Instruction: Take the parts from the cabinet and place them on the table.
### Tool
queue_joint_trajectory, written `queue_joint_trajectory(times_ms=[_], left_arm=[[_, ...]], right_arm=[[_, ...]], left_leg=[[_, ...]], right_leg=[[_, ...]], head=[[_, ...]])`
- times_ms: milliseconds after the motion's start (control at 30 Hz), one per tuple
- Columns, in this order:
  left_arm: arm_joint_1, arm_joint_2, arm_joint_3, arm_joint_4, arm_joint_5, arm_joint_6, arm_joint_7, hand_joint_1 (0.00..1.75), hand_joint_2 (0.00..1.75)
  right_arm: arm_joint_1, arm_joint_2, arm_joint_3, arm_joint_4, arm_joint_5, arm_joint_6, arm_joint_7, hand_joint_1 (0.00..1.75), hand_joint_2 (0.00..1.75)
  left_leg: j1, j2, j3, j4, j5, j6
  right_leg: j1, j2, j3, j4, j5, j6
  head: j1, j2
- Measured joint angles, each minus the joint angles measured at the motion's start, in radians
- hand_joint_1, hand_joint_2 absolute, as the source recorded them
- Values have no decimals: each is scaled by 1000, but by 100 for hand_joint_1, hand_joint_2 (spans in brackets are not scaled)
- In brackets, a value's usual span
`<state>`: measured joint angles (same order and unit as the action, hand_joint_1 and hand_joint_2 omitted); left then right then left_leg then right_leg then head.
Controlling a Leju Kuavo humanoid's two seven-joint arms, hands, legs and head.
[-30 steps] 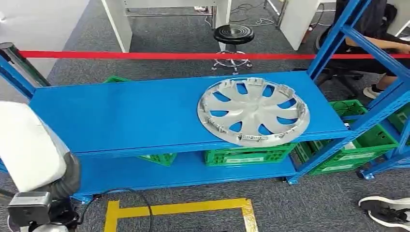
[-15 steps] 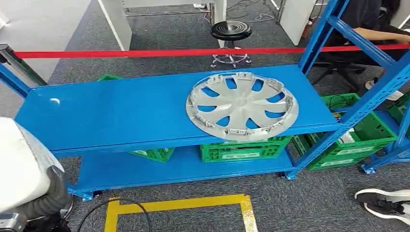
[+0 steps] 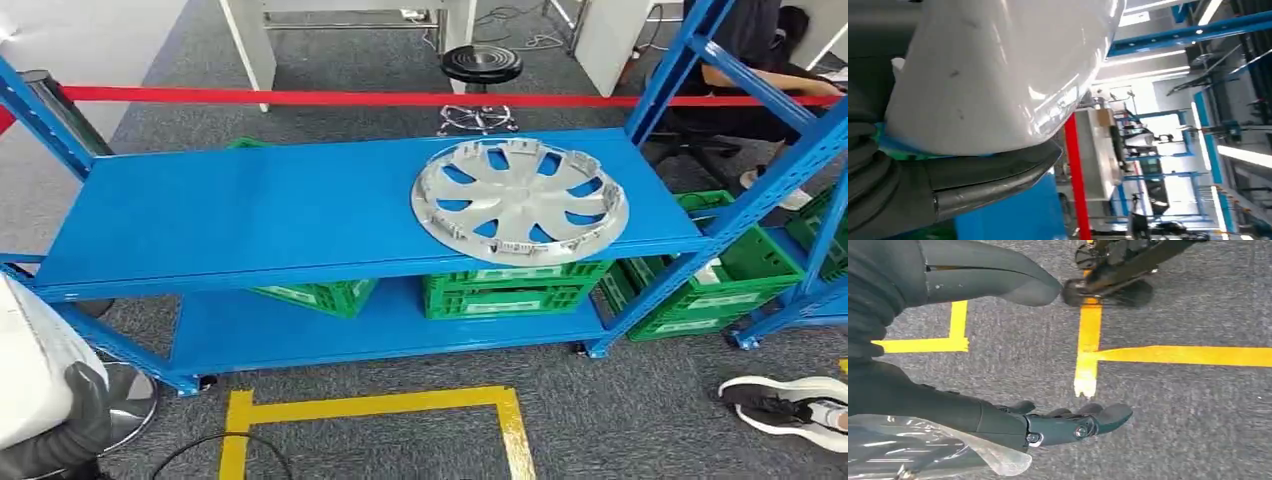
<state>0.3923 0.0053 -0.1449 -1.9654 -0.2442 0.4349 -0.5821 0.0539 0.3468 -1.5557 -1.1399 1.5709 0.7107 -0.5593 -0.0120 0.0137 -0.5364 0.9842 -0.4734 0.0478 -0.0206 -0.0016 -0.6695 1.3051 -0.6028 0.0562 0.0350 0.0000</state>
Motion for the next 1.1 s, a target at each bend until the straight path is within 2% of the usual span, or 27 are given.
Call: queue_joint_trajectory(times_ms=[33, 67, 100, 133, 167, 233, 267, 300, 367, 400, 433, 467, 500, 533, 567, 600, 633, 667, 767, 800, 833, 867, 933, 967, 1000, 1033, 1100], left_arm=[[8, -4, 11, -3, -1, -6, 0, 175, 175], [15, -9, 27, -8, -1, -18, 0, 175, 175], [21, -14, 41, -14, 0, -25, 0, 175, 175], [25, -19, 51, -18, 0, -31, -1, 175, 175], [26, -25, 63, -22, 2, -37, -3, 175, 175], [26, -36, 82, -27, 1, -45, -5, 175, 175], [28, -39, 88, -29, 3, -49, -5, 175, 175], [31, -41, 98, -32, 5, -53, -5, 175, 175], [30, -45, 107, -34, 23, -64, -5, 175, 175], [31, -47, 114, -34, 32, -72, -5, 175, 175], [31, -48, 121, -34, 39, -76, -6, 175, 175], [31, -49, 127, -34, 48, -80, -6, 175, 175], [31, -49, 132, -34, 54, -86, -6, 175, 175], [31, -51, 138, -35, 57, -90, -7, 175, 175], [31, -53, 144, -36, 58, -92, -9, 175, 175], [31, -55, 148, -37, 58, -93, -9, 175, 175], [29, -56, 149, -38, 58, -95, -10, 175, 175], [28, -58, 150, -41, 58, -97, -10, 175, 175], [28, -63, 156, -44, 58, -97, -11, 175, 175], [31, -65, 158, -46, 58, -97, -11, 175, 175], [30, -68, 159, -48, 58, -98, -11, 175, 175], [30, -69, 162, -50, 59, -100, -11, 175, 175], [31, -73, 165, -51, 60, -104, -11, 175, 175], [31, -74, 166, -51, 56, -105, -11, 175, 175], [31, -77, 168, -51, 55, -105, -11, 175, 175], [32, -80, 171, -51, 55, -105, -11, 175, 175], [36, -84, 174, -53, 56, -107, -11, 175, 175]], right_arm=[[0, 0, 3, 5, 0, -4, 1, 0, 175], [0, -1, 9, 15, 0, -13, 10, 0, 175], [-1, -1, 15, 23, 0, -19, 23, 0, 175], [-4, -2, 19, 26, 0, -19, 33, 0, 175], [-6, -2, 23, 30, -1, -19, 48, 0, 175], [-5, -2, 26, 40, 0, -8, 74, 0, 175], [-4, -2, 26, 43, 0, 2, 80, 0, 175], [-4, -2, 26, 48, 0, 12, 81, 0, 175], [-5, -5, 34, 52, 0, 26, 79, 0, 175], [-2, -5, 41, 56, 0, 29, 77, 0, 175], [-1, -6, 45, 59, 0, 35, 76, 0, 175], [-1, -7, 46, 62, 0, 42, 75, 0, 175], [-1, -7, 46, 65, -2, 49, 68, 0, 175], [-2, -8, 45, 68, -5, 61, 57, 0, 175], [-4, -8, 44, 71, -8, 63, 45, 0, 175], [-8, -8, 41, 72, -9, 65, 39, 0, 175], [-11, -8, 36, 74, -10, 67, 34, 0, 175], [-15, -9, 34, 76, -11, 67, 32, 0, 175], [-19, -10, 26, 78, -14, 72, 27, 0, 175], [-18, -10, 20, 78, -17, 73, 26, 0, 175], [-18, -12, 15, 78, -19, 75, 25, 0, 175], [-19, -11, 13, 79, -19, 77, 24, 0, 175], [-20, -11, 12, 81, -26, 80, 14, 0, 175], [-21, -11, 12, 81, -32, 79, 5, 0, 175], [-22, -11, 11, 81, -38, 74, -13, 0, 175], [-23, -11, 11, 81, -39, 72, -26, 0, 175], [-25, -11, 11, 81, -39, 71, -49, 0, 175]], left_leg=[[-1, 0, -11, 2, 6, 0], [-3, -1, -23, 5, 14, -1], [-4, -3, -27, 6, 21, -3], [-5, -3, -34, 7, 27, -7], [-7, -2, -39, 9, 37, -13], [1, -2, -48, 6, 57, -24], [0, -2, -49, 3, 66, -30], [1, -6, -55, 10, 48, -35], [6, -9, -78, 88, -48, -52], [11, -9, -97, 169, -106, -58], [15, -9, -115, 249, -148, -63], [18, -9, -121, 300, -160, -68], [22, -9, -110, 308, -139, -71], [25, -9, -80, 275, -101, -74], [28, -9, -28, 200, -58, -75], [31, -9, 30, 111, -32, -76], [30, -11, 75, 28, -52, -76], [22, -13, 98, -17, -61, -68], [17, -13, 87, -18, -61, -52], [25, -9, 76, -30, -46, -33], [23, -7, 67, -27, -38, -22], [22, -6, 57, -25, -31, -12], [15, -4, 33, -19, -16, -9], [12, -3, 21, -16, -9, -7], [8, -2, 6, -12, 0, -6], [5, -2, -9, -8, 8, -6], [-1, -3, -34, 2, 22, -7]], right_leg=[[2, 0, 34, -38, 32, -4], [5, 0, 97, -123, 69, -12], [9, 1, 162, -217, 84, -21], [14, 1, 215, -302, 59, -30], [15, 0, 249, -355, 50, -28], [23, 1, 238, -354, 57, -30], [22, 0, 228, -359, 70, -35], [12, -6, 227, -369, 85, -46], [11, -7, 205, -367, 100, -60], [11, -8, 189, -366, 108, -59], [11, -9, 179, -363, 118, -59], [11, -10, 163, -358, 125, -57], [9, -11, 146, -352, 133, -55], [8, -12, 129, -345, 141, -52], [5, -11, 114, -338, 147, -48], [3, -10, 103, -331, 151, -43], [3, -10, 92, -327, 156, -36], [6, -10, 85, -320, 163, -29], [2, -11, 76, -325, 188, -8], [0, -9, 68, -324, 183, -2], [-1, -7, 54, -304, 143, 1], [0, -5, 35, -252, 85, 2], [0, -4, -4, -86, -16, 5], [0, -4, -13, -29, -33, 4], [1, -3, -6, -3, -20, 1], [3, -3, 25, -26, 18, -4], [9, -1, 129, -163, 84, -20]], head=[[-1, 0], [-1, 0], [0, 0], [-1, 0], [-4, 0], [-1, 0], [0, 0], [-1, 0], [-7, 0], [-8, 0], [-8, 0], [-8, 0], [-8, 0], [-8, 0], [-8, 0], [-8, 0], [-8, 0], [-7, 0], [-6, 0], [-7, 0], [-5, 0], [1, 0], [1, 0], [1, 0], [1, 0], [1, 0], [1, 0]])
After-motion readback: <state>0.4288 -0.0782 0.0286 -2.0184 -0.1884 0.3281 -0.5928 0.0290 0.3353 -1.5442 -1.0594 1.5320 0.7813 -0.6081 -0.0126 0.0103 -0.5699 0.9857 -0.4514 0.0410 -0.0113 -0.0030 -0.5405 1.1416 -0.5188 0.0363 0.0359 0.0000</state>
